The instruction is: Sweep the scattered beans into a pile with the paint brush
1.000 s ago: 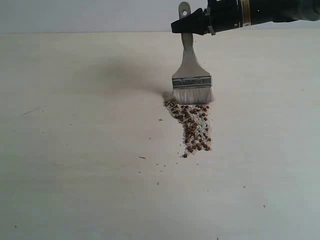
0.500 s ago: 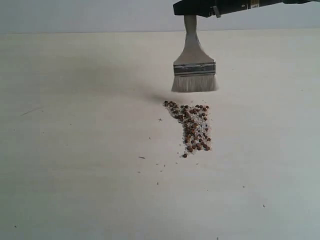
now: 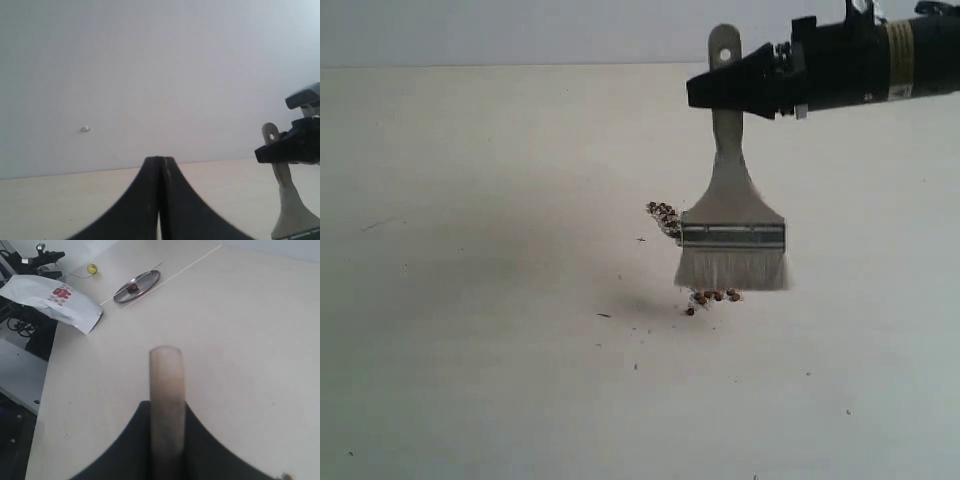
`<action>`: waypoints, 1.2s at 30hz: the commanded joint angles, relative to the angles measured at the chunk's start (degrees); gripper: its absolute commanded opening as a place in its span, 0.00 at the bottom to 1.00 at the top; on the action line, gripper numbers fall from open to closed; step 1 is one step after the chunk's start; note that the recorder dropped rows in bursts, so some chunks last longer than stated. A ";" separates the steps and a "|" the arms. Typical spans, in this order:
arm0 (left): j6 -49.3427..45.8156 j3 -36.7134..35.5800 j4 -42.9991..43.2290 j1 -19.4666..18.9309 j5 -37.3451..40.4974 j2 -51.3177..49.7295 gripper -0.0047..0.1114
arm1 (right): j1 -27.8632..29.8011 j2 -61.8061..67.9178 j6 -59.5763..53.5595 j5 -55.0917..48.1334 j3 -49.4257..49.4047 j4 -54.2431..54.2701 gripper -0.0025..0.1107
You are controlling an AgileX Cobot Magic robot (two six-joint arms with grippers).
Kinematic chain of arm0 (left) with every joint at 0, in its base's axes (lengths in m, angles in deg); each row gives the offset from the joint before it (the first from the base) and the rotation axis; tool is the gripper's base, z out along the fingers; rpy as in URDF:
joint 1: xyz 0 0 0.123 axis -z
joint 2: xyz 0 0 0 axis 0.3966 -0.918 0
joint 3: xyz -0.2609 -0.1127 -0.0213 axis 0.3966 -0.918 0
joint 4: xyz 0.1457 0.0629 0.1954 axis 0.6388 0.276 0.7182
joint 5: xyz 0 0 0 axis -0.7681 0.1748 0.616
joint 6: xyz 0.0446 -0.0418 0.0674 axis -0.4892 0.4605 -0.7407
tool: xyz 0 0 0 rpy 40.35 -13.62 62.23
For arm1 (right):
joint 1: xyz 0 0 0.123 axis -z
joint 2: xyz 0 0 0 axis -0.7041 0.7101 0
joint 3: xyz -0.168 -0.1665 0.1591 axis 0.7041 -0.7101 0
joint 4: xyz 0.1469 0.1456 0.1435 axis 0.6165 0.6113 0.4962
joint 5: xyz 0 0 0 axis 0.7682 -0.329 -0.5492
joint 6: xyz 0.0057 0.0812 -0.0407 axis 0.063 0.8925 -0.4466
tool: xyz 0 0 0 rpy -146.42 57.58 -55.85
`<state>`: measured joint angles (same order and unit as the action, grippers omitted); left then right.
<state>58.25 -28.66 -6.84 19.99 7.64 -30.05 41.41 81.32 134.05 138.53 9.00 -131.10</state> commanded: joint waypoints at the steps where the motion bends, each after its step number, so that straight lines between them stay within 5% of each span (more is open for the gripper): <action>1: -0.09 -0.17 -0.17 -0.08 -0.27 0.38 0.04 | 0.02 -2.87 -11.05 0.16 -10.92 3.68 0.02; 23: -0.09 -0.17 -0.17 -0.08 -0.27 0.38 0.04 | 0.02 -1.67 -37.57 0.16 -15.38 8.76 0.02; 36: -0.09 -0.17 -0.17 -0.08 -0.27 0.38 0.04 | 0.02 8.52 -35.71 0.16 -5.41 8.91 0.02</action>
<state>58.25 -28.66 -6.84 19.99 7.64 -30.05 41.41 88.50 98.95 140.65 2.10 -121.80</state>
